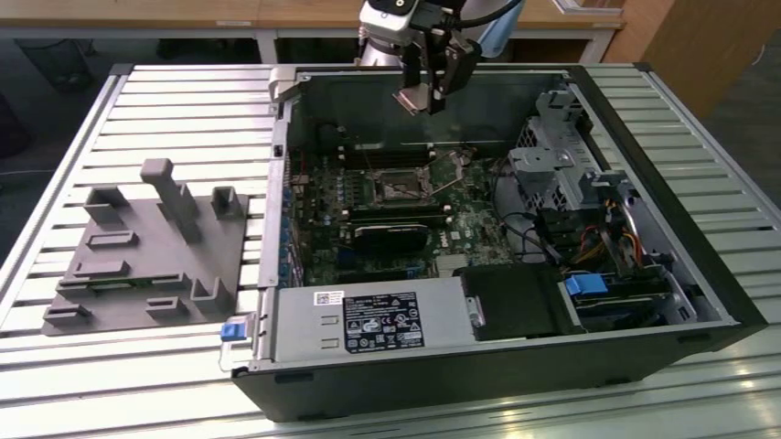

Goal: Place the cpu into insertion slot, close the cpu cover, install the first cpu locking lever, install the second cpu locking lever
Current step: 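Place the cpu into insertion slot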

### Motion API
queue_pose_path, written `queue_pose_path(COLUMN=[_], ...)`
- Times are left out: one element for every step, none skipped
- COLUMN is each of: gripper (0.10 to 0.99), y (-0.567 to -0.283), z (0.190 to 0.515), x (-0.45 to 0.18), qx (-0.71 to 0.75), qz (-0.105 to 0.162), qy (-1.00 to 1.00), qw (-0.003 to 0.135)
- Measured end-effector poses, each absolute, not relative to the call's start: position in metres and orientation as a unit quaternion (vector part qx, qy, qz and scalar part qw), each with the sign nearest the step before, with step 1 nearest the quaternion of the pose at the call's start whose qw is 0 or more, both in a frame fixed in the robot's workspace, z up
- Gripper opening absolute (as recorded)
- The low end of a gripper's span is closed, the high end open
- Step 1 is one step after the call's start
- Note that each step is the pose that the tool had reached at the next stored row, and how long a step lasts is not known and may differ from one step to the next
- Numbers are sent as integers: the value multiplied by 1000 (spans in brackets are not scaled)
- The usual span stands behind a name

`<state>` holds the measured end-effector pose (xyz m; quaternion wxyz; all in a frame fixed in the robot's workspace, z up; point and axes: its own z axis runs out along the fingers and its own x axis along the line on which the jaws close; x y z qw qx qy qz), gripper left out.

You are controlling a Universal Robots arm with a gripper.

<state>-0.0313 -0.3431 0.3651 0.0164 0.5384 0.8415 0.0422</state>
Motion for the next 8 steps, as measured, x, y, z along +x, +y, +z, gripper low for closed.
queue_pose_path(gripper=[541, 541, 541, 541, 541, 541, 541, 541], y=[-343, -343, -343, -343, -343, -343, -343, -343], z=[365, 365, 365, 365, 365, 364, 364, 364], x=[-31, -31, -31, -31, -31, -31, -31, -31], qx=[542, 546, 550, 555, 559, 563, 567, 570], qz=[42, 42, 42, 42, 41, 41, 41, 41], qy=[839, 837, 834, 831, 828, 825, 823, 820], qw=[17, 17, 17, 17, 18, 18, 18, 18])
